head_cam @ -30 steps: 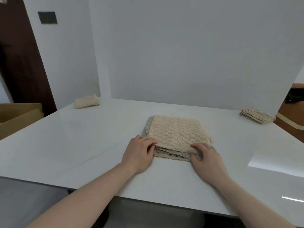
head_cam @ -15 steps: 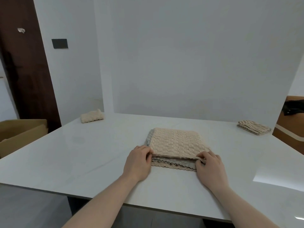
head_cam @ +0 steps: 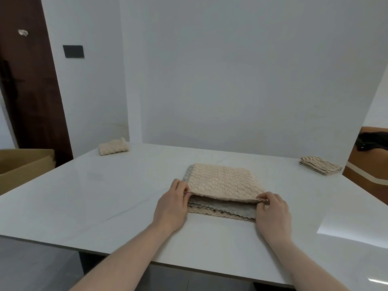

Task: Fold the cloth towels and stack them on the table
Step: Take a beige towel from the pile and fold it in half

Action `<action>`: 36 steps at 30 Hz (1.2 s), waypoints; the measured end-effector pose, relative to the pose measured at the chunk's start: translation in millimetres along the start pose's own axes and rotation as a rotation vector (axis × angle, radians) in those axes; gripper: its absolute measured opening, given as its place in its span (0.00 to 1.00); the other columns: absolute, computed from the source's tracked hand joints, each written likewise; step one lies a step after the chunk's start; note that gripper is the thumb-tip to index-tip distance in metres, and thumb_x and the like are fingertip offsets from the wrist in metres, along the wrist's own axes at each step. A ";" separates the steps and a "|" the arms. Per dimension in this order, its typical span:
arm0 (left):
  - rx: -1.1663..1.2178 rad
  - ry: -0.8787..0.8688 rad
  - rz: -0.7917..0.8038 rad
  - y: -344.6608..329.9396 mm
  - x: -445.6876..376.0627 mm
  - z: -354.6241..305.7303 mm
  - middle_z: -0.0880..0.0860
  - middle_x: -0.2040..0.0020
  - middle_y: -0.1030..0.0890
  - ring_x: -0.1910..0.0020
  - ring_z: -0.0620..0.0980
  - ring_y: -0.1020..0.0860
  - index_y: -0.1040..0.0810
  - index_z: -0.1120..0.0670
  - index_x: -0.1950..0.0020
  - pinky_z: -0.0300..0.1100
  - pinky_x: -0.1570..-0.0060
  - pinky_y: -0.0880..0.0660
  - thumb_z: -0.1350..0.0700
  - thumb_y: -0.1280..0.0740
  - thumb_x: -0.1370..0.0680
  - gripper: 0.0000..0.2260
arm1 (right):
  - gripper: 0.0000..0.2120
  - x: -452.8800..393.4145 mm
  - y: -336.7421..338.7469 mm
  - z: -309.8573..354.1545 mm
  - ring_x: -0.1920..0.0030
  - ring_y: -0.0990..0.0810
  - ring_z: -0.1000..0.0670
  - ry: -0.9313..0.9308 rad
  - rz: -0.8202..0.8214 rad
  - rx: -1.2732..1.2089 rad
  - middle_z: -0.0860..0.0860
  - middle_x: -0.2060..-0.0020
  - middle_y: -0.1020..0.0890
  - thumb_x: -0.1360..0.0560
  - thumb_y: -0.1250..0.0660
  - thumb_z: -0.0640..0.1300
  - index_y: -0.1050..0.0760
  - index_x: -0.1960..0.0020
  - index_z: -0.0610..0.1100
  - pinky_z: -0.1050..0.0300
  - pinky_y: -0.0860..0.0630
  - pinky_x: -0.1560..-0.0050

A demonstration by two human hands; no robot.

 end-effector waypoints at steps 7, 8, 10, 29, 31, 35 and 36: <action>-0.054 0.045 0.054 -4.9 -1.1 4.6 0.43 0.56 0.24 0.60 0.49 0.23 0.30 0.44 0.51 0.50 0.58 0.23 0.47 0.41 0.16 0.05 | 0.07 -3.2 5.6 -12.4 0.47 0.23 0.44 -0.121 -0.041 -0.137 0.54 0.55 0.19 0.22 0.35 0.41 0.23 0.53 0.54 0.49 0.26 0.48; -0.063 0.070 0.076 -5.3 -1.0 5.6 0.44 0.59 0.22 0.60 0.49 0.22 0.30 0.45 0.51 0.51 0.57 0.23 0.46 0.42 0.16 0.06 | 0.07 -3.0 6.6 -13.3 0.48 0.23 0.45 -0.142 -0.043 -0.151 0.54 0.56 0.18 0.22 0.35 0.42 0.23 0.53 0.53 0.49 0.26 0.49; -0.078 0.101 0.092 -3.5 -3.8 4.9 0.45 0.60 0.20 0.60 0.50 0.21 0.30 0.45 0.50 0.51 0.56 0.23 0.45 0.44 0.16 0.08 | 0.06 -4.8 7.1 -11.3 0.51 0.21 0.46 -0.171 -0.033 -0.189 0.54 0.56 0.18 0.22 0.35 0.42 0.23 0.53 0.52 0.50 0.26 0.51; 0.323 0.041 -0.263 196.2 -126.1 -117.5 0.37 0.53 0.17 0.60 0.40 0.18 0.22 0.42 0.48 0.46 0.51 0.20 0.49 0.33 0.20 0.02 | 0.07 -93.5 164.9 135.9 0.51 0.19 0.54 0.056 -0.218 -0.453 0.58 0.56 0.16 0.20 0.35 0.43 0.19 0.50 0.51 0.56 0.28 0.49; 0.330 0.003 -0.301 224.8 -109.6 -124.9 0.38 0.55 0.17 0.62 0.39 0.19 0.21 0.42 0.50 0.46 0.53 0.19 0.48 0.32 0.20 0.01 | 0.05 -78.2 184.0 145.7 0.51 0.19 0.58 0.091 -0.230 -0.481 0.58 0.55 0.16 0.20 0.33 0.44 0.18 0.49 0.51 0.57 0.27 0.49; 0.333 -0.083 -0.339 272.2 -70.1 -140.7 0.39 0.58 0.17 0.64 0.41 0.19 0.20 0.43 0.52 0.47 0.55 0.19 0.49 0.31 0.20 0.02 | 0.03 -43.9 212.6 162.8 0.55 0.19 0.59 0.164 -0.241 -0.501 0.57 0.57 0.16 0.20 0.31 0.45 0.19 0.51 0.51 0.58 0.24 0.51; 0.337 -0.098 -0.345 281.8 -60.7 -143.7 0.40 0.58 0.17 0.65 0.41 0.19 0.20 0.43 0.53 0.47 0.56 0.19 0.49 0.30 0.20 0.02 | 0.03 -35.6 217.7 166.5 0.55 0.19 0.58 0.173 -0.238 -0.516 0.56 0.57 0.16 0.20 0.31 0.45 0.19 0.51 0.51 0.59 0.24 0.51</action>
Point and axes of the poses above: each hand's wrist, its own x-axis away from the middle knuckle, its own y-axis out of the back of the hand, z = x × y, the point moved 8 cm from there along -x, towards the middle knuckle
